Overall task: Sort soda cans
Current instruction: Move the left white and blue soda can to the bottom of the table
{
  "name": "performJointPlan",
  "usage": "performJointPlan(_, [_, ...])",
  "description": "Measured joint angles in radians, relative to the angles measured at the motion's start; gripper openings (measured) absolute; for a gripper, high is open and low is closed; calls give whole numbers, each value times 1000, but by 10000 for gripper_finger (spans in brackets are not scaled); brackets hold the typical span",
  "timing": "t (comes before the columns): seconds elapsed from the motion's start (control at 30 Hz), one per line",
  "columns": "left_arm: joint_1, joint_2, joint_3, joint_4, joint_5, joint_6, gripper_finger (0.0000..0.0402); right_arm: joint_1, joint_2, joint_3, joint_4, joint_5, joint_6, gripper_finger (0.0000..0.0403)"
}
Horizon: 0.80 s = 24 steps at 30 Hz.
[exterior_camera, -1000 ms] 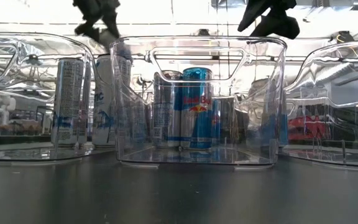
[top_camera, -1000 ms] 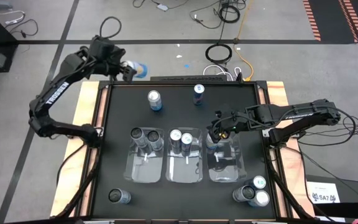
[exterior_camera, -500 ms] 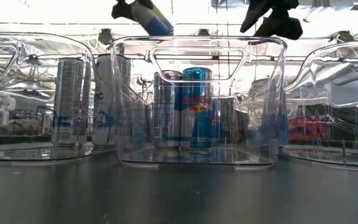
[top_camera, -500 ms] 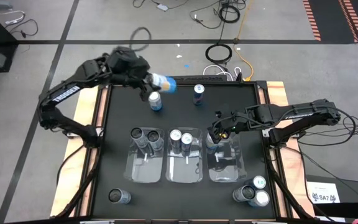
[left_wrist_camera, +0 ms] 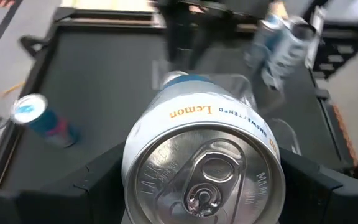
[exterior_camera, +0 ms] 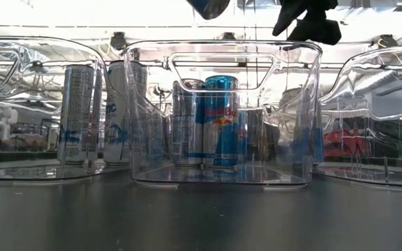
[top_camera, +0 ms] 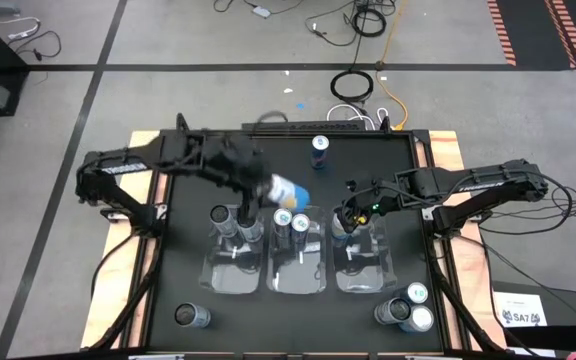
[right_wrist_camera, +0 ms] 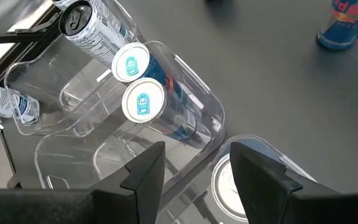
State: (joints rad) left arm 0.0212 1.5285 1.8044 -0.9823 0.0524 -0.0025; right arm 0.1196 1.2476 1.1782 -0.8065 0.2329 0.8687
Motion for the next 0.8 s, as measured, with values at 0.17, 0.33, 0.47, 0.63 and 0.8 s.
performJointPlan(0.17, [-149,19,4,-25,-109,-47,308,0,0,0,-43,0,-20,173])
performJointPlan(0.33, [-311,76,6,-18,-165,-117,308,2,0,0,-128,-27,-9,173])
performJointPlan(0.47, [-406,148,6,-10,-166,-185,308,10,0,0,-187,-61,22,173])
performJointPlan(0.63, [-485,240,6,-11,-174,-278,308,19,0,0,-221,-53,17,173])
performJointPlan(0.8, [-546,333,82,-55,-165,-307,308,19,0,0,-221,-52,10,173])
